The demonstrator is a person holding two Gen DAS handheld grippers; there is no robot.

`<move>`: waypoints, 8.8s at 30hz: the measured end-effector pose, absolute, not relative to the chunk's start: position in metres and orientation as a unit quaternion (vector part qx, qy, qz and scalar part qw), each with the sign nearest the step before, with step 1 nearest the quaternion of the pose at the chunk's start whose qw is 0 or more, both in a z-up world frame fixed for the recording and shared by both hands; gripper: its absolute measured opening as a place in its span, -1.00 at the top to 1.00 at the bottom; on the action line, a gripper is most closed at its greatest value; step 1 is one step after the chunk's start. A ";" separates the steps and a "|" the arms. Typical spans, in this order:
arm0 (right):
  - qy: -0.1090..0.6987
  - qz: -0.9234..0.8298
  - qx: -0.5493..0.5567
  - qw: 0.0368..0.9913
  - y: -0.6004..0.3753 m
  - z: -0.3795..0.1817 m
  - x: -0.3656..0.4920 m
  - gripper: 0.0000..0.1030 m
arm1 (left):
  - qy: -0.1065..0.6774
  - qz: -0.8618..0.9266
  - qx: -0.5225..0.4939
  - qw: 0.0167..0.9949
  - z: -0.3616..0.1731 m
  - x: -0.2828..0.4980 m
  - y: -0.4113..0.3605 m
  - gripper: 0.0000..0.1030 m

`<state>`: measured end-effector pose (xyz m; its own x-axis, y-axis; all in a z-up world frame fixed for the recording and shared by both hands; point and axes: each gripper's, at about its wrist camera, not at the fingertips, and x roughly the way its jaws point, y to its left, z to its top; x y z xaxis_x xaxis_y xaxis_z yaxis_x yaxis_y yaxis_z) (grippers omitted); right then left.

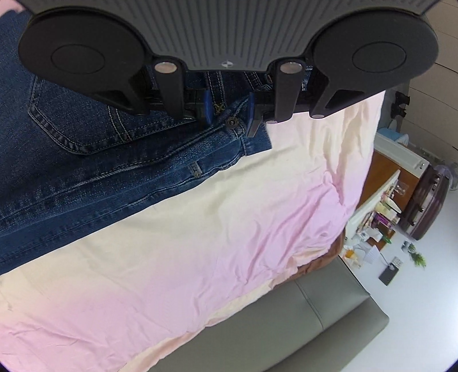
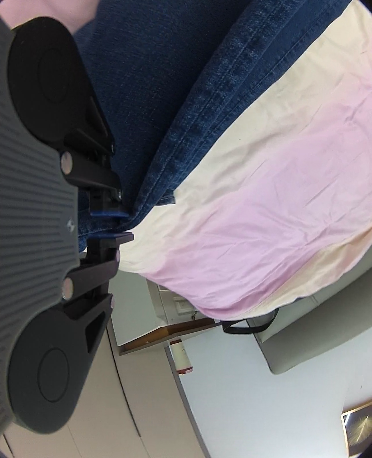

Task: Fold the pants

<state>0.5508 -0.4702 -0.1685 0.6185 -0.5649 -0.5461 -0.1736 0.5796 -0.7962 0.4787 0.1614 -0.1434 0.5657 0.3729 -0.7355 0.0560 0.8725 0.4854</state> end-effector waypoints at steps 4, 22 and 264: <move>0.427 -0.138 -0.443 0.776 -0.467 -0.184 0.591 0.94 | 0.447 0.096 0.240 0.856 -0.154 0.500 0.159 0.48; 0.431 -0.188 -0.422 0.775 -0.467 -0.225 0.655 0.98 | 0.478 0.108 0.217 0.844 -0.184 0.547 0.160 0.34; 0.266 -0.078 0.272 0.922 -0.584 -0.062 0.485 0.96 | 0.441 -0.217 0.120 0.863 -0.208 0.494 -0.191 0.73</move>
<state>0.4846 -0.5840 -0.0624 0.8461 0.0016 -0.5330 0.2879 0.8402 0.4596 0.4937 -0.1913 -0.2076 0.5180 -0.2680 -0.8123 0.4793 0.8775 0.0161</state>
